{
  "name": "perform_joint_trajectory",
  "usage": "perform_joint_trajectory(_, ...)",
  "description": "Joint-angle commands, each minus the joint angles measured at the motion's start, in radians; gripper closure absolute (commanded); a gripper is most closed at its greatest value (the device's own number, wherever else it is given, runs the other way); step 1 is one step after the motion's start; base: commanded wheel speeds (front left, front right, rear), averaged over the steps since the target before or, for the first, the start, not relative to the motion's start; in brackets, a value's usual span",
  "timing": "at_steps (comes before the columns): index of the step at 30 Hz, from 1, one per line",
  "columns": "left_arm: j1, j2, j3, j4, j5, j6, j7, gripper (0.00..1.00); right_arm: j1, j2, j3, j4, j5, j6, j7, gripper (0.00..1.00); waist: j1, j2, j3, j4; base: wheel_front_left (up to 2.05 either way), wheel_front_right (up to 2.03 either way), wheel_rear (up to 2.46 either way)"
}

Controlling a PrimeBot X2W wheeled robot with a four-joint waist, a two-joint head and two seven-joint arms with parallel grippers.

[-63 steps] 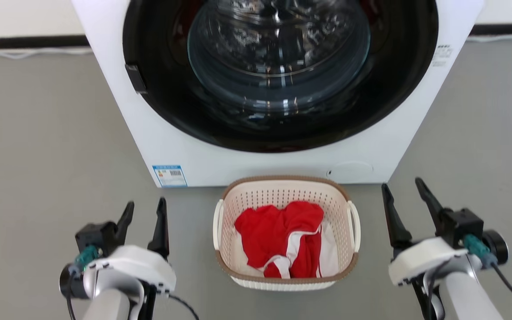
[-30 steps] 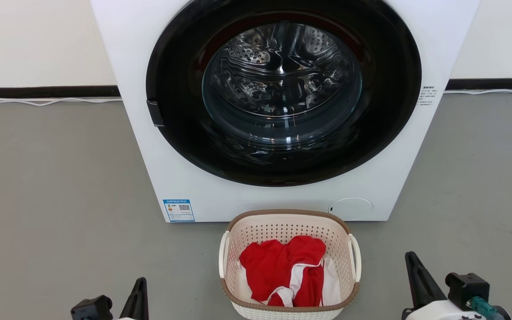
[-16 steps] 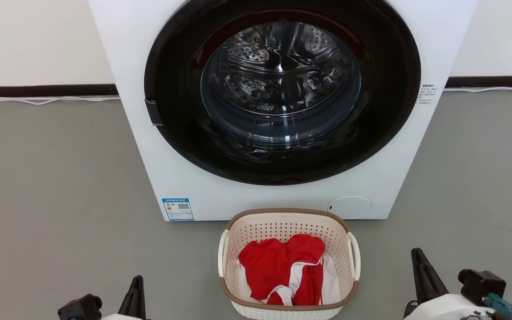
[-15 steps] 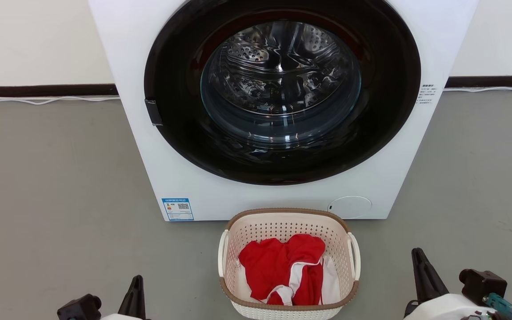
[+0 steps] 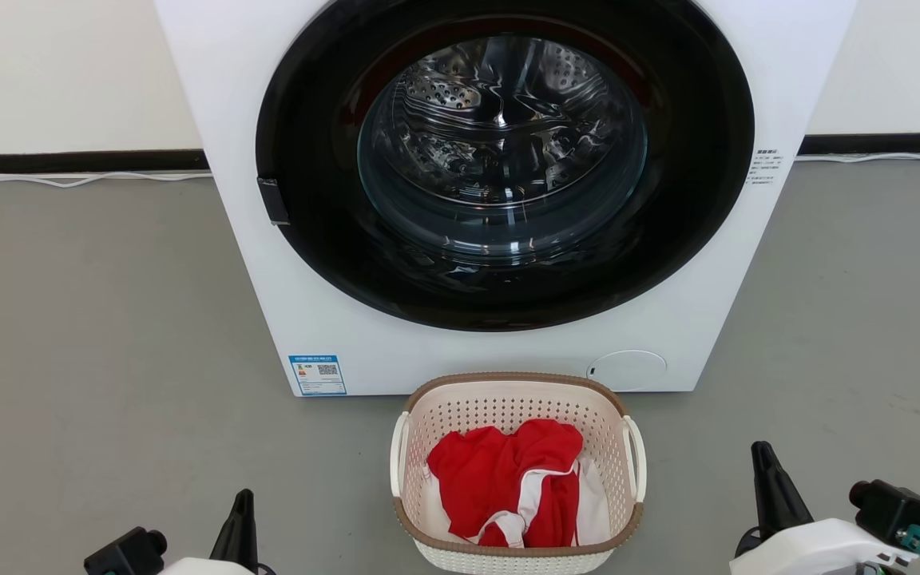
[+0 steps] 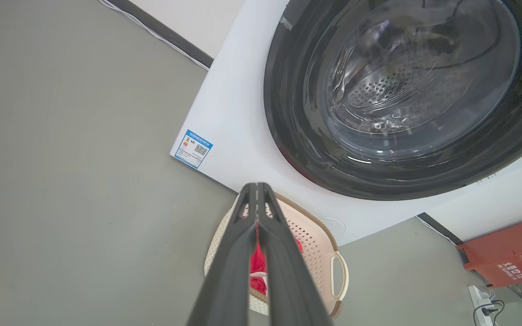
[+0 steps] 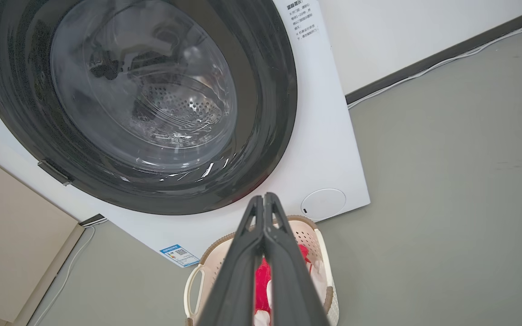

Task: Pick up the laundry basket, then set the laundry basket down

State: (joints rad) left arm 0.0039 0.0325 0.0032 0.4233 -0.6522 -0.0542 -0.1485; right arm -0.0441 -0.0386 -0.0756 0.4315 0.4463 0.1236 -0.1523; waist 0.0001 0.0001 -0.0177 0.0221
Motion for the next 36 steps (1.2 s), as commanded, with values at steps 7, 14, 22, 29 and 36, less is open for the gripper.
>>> perform_joint_trajectory(7, -0.056, 0.009, 0.024, -0.041, -0.093, -0.014, 0.021, 1.0, -0.041, -0.007, -0.002, -0.044, 0.11, 0.002, 0.024, 1.0, -0.0001, -0.0001, 0.002, -0.002, 0.0, 0.0, 0.0)
perform_joint_trajectory(14, -0.061, 0.01, 0.031, -0.053, -0.167, -0.019, 0.041, 1.0, -0.043, -0.007, -0.005, -0.057, 0.2, 0.003, 0.045, 1.0, -0.0001, -0.0001, 0.003, -0.004, 0.0, 0.0, 0.0)
perform_joint_trajectory(22, -0.067, 0.011, 0.04, -0.066, -0.251, -0.025, 0.065, 1.0, -0.045, -0.008, -0.009, -0.07, 0.302, 0.003, 0.068, 1.0, -0.0001, -0.0001, 0.005, -0.005, 0.0, 0.0, 0.0)
perform_joint_trajectory(29, -0.071, 0.011, 0.047, -0.078, -0.324, -0.031, 0.086, 1.0, -0.047, -0.008, -0.012, -0.083, 0.392, 0.004, 0.089, 1.0, -0.0001, -0.0001, 0.007, -0.007, 0.0, 0.0, 0.0)
perform_joint_trajectory(36, -0.075, 0.012, 0.054, -0.088, -0.388, -0.035, 0.103, 1.0, -0.049, -0.008, -0.014, -0.093, 0.469, 0.004, 0.106, 1.0, -0.0001, -0.0001, 0.008, -0.009, 0.0, 0.0, 0.0)
